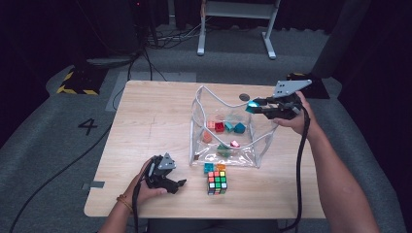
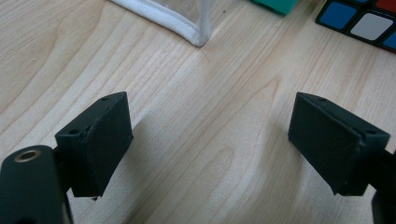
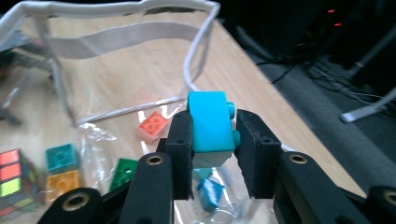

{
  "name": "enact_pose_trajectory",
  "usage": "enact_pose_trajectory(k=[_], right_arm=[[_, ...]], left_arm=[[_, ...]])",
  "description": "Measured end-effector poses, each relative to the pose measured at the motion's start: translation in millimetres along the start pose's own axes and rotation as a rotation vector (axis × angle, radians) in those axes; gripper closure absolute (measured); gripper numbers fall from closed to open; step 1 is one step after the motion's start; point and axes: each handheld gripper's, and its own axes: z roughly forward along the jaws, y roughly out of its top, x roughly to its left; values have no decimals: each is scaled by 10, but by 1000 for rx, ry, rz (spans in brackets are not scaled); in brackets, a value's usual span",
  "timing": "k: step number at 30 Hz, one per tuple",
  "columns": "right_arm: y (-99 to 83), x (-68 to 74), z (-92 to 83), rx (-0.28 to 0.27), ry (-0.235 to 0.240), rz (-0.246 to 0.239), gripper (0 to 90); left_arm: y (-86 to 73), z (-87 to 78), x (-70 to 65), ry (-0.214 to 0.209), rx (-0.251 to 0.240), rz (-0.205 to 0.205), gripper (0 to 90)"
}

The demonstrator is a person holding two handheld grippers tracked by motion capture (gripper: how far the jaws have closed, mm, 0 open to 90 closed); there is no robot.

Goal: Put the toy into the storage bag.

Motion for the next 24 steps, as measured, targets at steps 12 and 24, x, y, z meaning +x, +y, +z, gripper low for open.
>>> enact_pose_trajectory(k=[12, 24], right_arm=[[190, 141, 403, 170, 105, -118, 683], [207, 95, 746, 424, 98, -161, 683]], left_arm=[[0, 0, 0, 1, 0, 1, 137], [0, 0, 0, 0, 0, 0, 137]])
